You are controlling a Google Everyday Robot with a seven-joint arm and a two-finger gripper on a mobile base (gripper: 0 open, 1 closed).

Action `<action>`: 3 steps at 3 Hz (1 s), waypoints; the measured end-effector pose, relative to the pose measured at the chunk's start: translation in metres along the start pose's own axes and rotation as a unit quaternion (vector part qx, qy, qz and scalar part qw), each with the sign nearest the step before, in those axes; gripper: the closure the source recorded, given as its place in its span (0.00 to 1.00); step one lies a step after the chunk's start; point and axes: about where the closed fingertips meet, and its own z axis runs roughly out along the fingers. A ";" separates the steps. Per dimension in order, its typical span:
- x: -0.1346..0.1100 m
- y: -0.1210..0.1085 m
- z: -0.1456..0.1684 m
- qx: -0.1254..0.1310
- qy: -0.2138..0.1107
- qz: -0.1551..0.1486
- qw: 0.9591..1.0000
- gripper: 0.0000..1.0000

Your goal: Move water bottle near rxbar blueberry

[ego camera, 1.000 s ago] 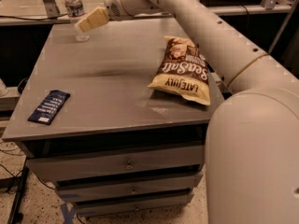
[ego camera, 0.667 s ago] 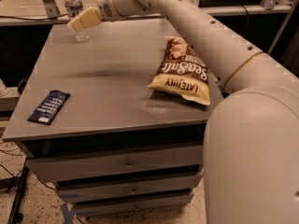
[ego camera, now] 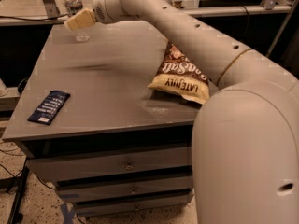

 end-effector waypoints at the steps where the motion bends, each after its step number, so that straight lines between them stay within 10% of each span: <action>1: 0.000 -0.012 0.011 0.020 -0.009 0.006 1.000 0.00; 3: -0.005 -0.022 0.044 0.029 -0.017 -0.001 0.999 0.00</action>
Offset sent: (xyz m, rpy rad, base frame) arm 0.0465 0.0229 0.0019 0.0356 -0.0559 -0.0653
